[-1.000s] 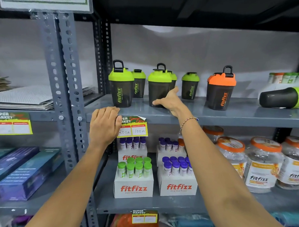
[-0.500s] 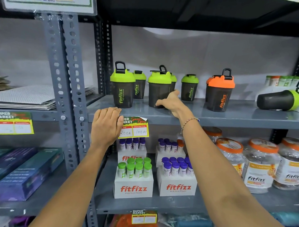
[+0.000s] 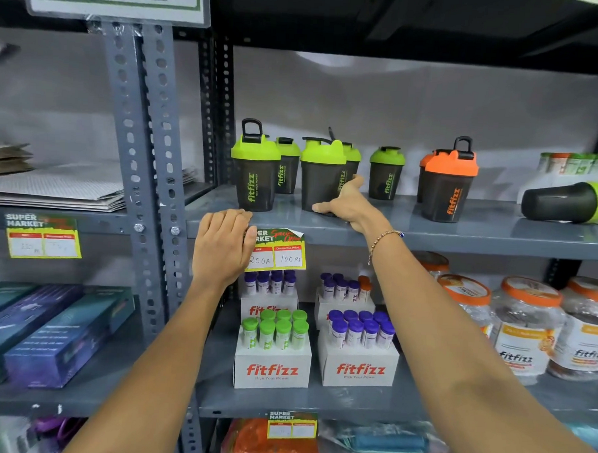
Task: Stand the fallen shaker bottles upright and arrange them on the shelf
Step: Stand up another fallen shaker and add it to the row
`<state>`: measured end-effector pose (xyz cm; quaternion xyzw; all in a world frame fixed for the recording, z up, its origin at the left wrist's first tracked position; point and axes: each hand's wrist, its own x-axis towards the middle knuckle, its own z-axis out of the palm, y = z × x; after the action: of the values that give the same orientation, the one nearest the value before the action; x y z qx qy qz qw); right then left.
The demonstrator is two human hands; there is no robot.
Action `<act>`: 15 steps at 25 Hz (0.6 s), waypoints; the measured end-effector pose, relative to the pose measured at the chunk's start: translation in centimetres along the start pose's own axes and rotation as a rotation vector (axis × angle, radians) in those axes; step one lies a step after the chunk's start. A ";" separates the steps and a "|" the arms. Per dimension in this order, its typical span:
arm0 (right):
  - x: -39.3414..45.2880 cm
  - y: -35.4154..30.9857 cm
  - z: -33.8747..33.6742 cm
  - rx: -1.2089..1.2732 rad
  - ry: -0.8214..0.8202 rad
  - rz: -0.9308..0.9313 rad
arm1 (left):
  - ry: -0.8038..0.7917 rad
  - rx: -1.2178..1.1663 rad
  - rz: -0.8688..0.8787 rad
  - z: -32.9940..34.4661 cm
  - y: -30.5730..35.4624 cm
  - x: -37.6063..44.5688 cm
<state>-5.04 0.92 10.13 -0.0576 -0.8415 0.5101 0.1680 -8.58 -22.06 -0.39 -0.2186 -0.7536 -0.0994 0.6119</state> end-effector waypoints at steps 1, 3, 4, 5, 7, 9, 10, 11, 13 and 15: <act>-0.1 -0.1 0.1 -0.021 0.000 -0.014 | -0.002 0.000 -0.003 0.0 0.0 0.0; -0.2 -0.2 0.2 -0.040 -0.010 -0.005 | -0.010 -0.001 -0.003 0.0 -0.1 0.0; -0.2 -0.3 0.1 -0.022 -0.023 0.018 | -0.014 -0.003 -0.002 0.0 -0.1 0.0; -0.2 -0.2 -0.1 -0.014 -0.027 0.036 | -0.015 -0.007 0.000 0.0 -0.1 -0.1; 0.0 0.0 -0.1 -0.024 -0.024 0.039 | -0.004 -0.013 0.000 0.1 0.0 -0.2; 0.1 -0.1 0.2 -0.048 -0.006 0.024 | -0.004 -0.024 -0.006 0.0 -0.1 0.0; 0.0 -0.2 0.4 -0.068 0.012 0.004 | -0.008 -0.027 -0.007 0.0 -0.1 0.0; 0.1 -0.2 0.4 -0.081 0.022 -0.004 | -0.013 -0.025 -0.007 0.0 -0.1 0.0; 0.1 -0.2 0.3 -0.060 0.001 0.022 | -0.028 -0.018 -0.008 -0.1 -0.1 0.0; -0.1 -0.1 -0.1 -0.039 -0.032 0.045 | -0.028 -0.018 -0.007 -0.1 0.0 -0.2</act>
<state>-4.93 0.91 10.20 -0.0716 -0.8524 0.4982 0.1417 -8.48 -22.10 -0.53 -0.2229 -0.7620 -0.1051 0.5988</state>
